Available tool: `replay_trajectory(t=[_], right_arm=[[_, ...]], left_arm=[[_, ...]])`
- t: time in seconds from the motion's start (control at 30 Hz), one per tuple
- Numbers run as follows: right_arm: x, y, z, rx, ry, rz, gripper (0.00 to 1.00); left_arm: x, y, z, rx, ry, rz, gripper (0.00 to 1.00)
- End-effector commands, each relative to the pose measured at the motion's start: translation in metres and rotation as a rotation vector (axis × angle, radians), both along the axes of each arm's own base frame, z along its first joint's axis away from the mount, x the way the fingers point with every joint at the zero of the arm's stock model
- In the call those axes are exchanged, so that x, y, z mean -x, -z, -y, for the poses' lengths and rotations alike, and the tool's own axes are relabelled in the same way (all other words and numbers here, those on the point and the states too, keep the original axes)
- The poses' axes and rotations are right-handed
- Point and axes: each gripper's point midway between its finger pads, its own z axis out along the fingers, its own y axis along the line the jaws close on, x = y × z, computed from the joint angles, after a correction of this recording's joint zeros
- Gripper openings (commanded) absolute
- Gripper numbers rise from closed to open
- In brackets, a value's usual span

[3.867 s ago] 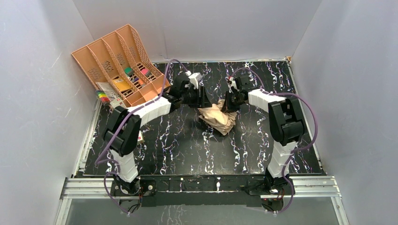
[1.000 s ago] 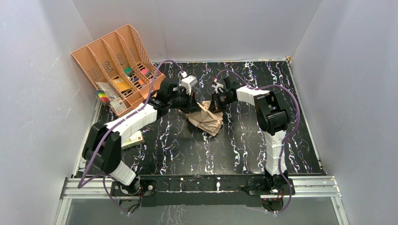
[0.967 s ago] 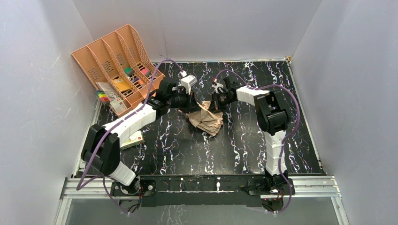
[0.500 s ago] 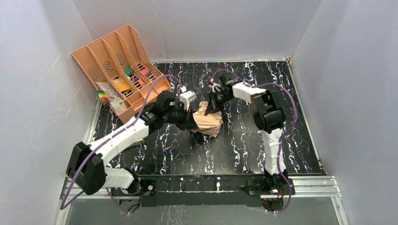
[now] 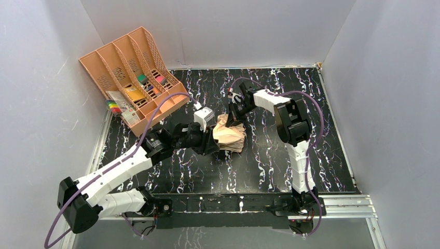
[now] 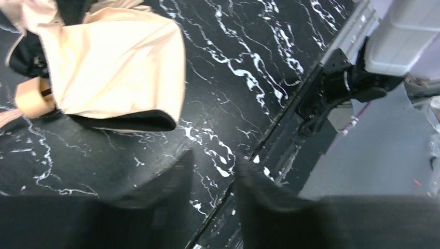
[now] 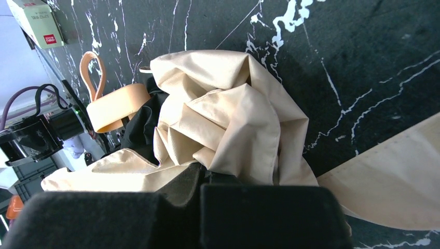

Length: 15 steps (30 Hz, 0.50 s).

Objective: Put away the umbrella

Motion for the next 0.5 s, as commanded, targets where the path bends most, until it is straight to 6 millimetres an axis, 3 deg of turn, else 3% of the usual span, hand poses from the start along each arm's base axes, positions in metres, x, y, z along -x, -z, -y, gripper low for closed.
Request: replay_trajectory(t=[0.0,0.13,0.2,0.23,0.33,0.47], right_arm=[[-0.026,0.062,0.042,0.224,0.034,0.113,0.00],[-0.024,0.061,0.043,0.222,0.031,0.113,0.00],[-0.024,0.061,0.042,0.217,0.028,0.114,0.00],[-0.023,0.062,0.042,0.215,0.028,0.111,0.00],[-0.022,0.061,0.042,0.211,0.027,0.111,0.00],[-0.019,0.062,0.042,0.205,0.023,0.106,0.00]], left_arm=[[-0.004,0.027,-0.028,-0.114,-0.073,0.041,0.46],[-0.004,0.041,-0.046,-0.135,-0.124,0.092,0.80],[-0.010,0.050,-0.058,-0.153,-0.196,0.123,0.83],[-0.017,0.048,-0.054,-0.107,-0.185,0.202,0.96],[-0.033,0.038,-0.037,-0.002,-0.122,0.425,0.98],[-0.052,0.058,-0.023,-0.072,0.016,0.655,0.98]])
